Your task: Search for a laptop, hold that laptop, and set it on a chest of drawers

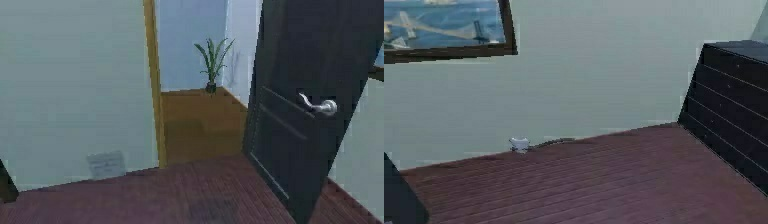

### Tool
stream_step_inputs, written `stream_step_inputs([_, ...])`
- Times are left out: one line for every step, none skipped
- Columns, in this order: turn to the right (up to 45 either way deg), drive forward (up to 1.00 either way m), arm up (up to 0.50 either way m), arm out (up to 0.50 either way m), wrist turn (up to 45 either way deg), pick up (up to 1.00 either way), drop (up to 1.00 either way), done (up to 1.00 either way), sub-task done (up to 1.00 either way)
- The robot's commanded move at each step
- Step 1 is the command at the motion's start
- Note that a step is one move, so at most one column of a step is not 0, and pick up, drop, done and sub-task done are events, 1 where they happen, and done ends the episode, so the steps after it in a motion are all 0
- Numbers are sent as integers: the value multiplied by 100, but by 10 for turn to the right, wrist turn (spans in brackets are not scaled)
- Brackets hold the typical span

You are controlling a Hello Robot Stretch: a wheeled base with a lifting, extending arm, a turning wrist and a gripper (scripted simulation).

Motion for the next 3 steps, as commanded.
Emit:
stream_step_inputs([0, 100, 0, 0, 0, 0, 0, 0, 0])
stream_step_inputs([30, 0, 0, 0, 0, 0, 0, 0, 0])
stream_step_inputs([0, 65, 0, 0, 0, 0, 0, 0, 0])
